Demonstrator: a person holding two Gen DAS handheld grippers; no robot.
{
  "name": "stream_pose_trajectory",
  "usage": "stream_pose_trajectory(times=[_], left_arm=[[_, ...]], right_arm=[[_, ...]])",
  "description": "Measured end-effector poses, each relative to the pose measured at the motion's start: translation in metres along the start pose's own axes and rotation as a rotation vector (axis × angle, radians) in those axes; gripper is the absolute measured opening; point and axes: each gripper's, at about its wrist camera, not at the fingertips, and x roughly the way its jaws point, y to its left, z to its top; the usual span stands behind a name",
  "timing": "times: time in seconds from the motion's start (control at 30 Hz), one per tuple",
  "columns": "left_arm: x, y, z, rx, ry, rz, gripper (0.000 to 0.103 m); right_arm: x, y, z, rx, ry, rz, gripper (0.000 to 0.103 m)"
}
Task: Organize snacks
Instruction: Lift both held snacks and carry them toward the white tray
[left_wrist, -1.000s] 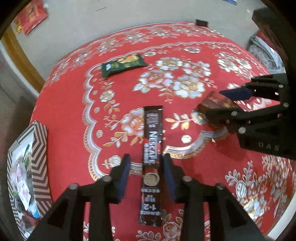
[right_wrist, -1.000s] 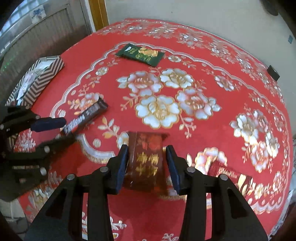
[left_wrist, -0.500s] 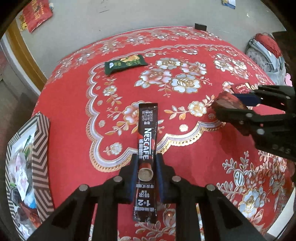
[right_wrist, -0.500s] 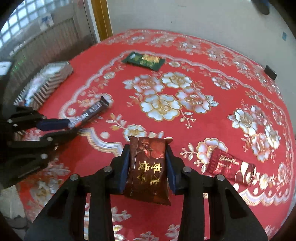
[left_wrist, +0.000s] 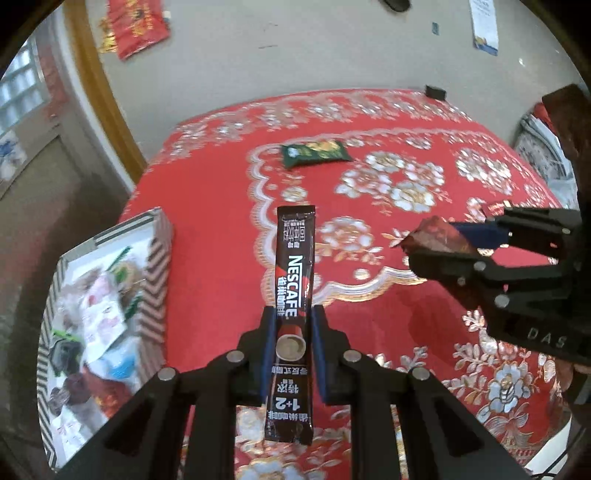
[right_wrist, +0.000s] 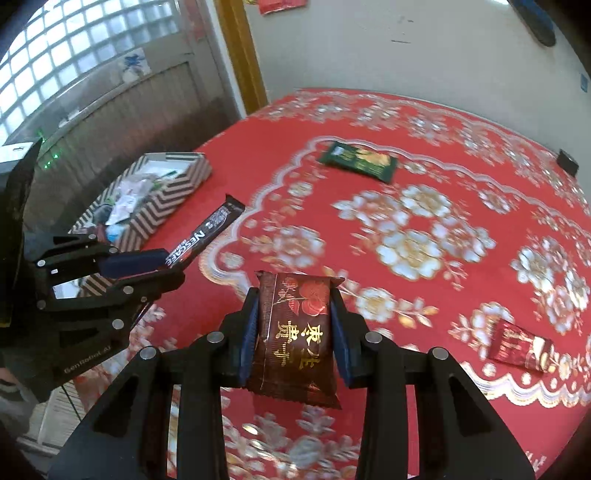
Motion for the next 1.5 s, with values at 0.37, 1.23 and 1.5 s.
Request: stream_pose_trajectory(times=[0.37,1.23,1.5], left_arm=[[-0.018,0.054,-0.017,-0.116,-0.042,0.051,0.021],[-0.046,0.175,-0.067,-0.368,-0.079,0.208,0.021],[-0.043,0.194,-0.081,-0.410,-0.068,0.229,0.021]], right_arm=[[0.019,0.053,0.019,-0.048,-0.013,0.055,0.034],[0.058,0.170,0.058,-0.244,0.011,0.150,0.034],[0.071,0.197,0.066,-0.286,0.025,0.171,0.034]])
